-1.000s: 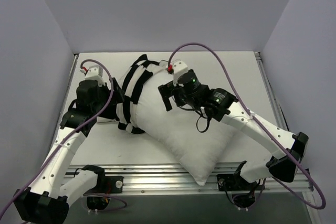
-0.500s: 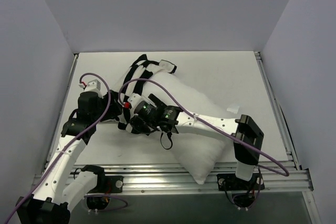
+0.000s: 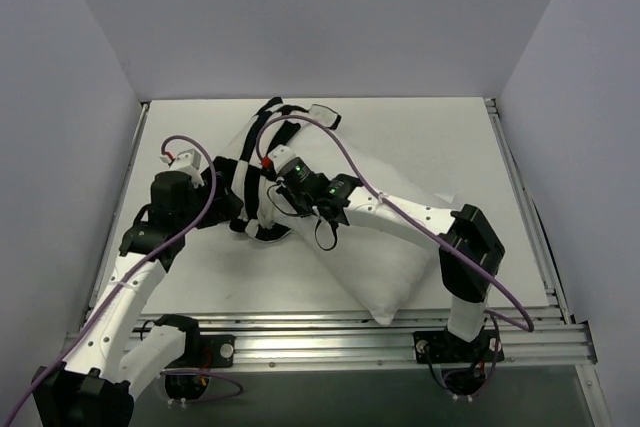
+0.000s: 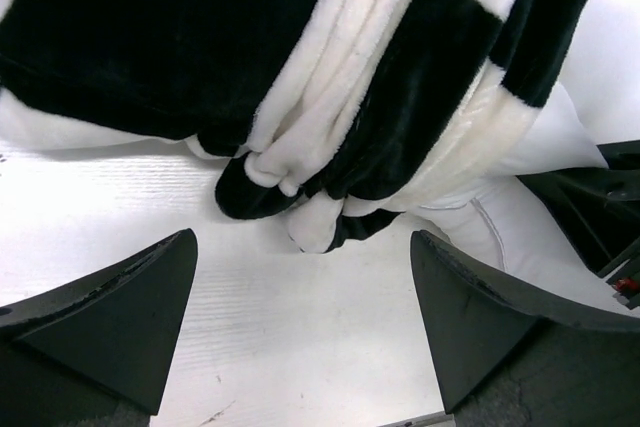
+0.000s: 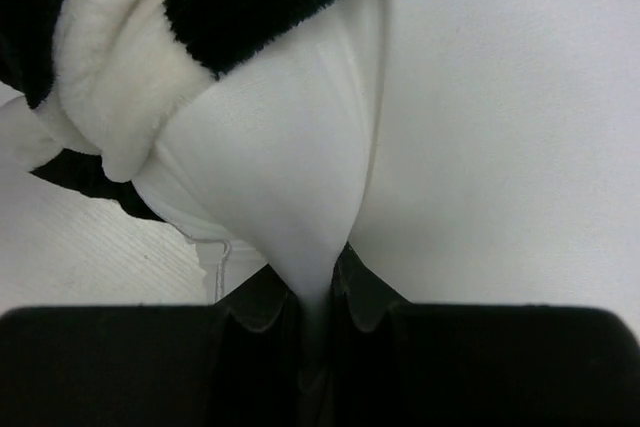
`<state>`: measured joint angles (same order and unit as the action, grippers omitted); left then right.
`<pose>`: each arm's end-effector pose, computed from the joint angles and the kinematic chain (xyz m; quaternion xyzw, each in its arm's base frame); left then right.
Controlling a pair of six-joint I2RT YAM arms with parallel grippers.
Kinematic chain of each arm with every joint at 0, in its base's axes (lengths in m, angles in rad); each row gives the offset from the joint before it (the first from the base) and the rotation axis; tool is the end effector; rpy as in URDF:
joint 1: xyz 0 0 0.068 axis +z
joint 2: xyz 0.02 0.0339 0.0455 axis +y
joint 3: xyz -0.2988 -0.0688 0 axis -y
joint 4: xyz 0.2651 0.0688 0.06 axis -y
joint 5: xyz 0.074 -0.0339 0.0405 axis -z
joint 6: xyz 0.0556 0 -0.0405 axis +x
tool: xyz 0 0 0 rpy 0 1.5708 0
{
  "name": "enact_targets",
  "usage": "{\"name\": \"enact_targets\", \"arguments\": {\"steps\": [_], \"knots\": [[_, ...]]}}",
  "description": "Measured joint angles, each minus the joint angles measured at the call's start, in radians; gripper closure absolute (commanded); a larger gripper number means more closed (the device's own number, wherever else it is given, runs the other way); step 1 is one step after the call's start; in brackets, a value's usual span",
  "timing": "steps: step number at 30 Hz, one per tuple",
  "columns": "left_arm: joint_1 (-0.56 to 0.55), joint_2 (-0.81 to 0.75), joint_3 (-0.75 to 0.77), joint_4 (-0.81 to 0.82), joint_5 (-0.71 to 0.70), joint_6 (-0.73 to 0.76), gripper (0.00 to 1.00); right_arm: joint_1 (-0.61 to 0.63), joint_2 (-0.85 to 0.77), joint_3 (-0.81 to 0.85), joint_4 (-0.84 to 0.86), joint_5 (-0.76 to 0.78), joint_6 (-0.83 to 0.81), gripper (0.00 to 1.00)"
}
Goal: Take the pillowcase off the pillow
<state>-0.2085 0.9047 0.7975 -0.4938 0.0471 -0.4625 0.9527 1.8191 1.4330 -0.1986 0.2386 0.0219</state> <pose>0.2071 -0.0465 0.3065 -0.1011 0.8787 -0.1731 0.4331 0.2821 0.3741 0.2882 -0.3422 0.8069 0.1274 0.4643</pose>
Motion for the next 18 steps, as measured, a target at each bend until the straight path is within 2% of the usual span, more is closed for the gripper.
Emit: {"name": "enact_targets", "arguments": {"steps": [3,10,11,16,18], "knots": [[-0.016,0.036,0.006,0.026,0.018,0.005,0.02,-0.020,-0.020,0.008,-0.011,-0.064,0.007,1.00],[-0.155,0.150,0.078,0.073,-0.035,0.049,0.00,-0.042,-0.043,0.024,-0.036,-0.145,0.015,1.00],[-0.172,0.169,0.087,0.085,-0.047,0.056,0.06,-0.043,-0.043,0.026,-0.038,-0.151,0.015,1.00],[-0.197,0.282,0.127,0.102,-0.097,0.063,0.16,-0.044,-0.047,0.026,-0.043,-0.167,0.021,1.00],[-0.198,0.323,0.150,0.101,-0.119,0.060,0.34,-0.044,-0.053,0.026,-0.047,-0.169,0.023,1.00]]}}
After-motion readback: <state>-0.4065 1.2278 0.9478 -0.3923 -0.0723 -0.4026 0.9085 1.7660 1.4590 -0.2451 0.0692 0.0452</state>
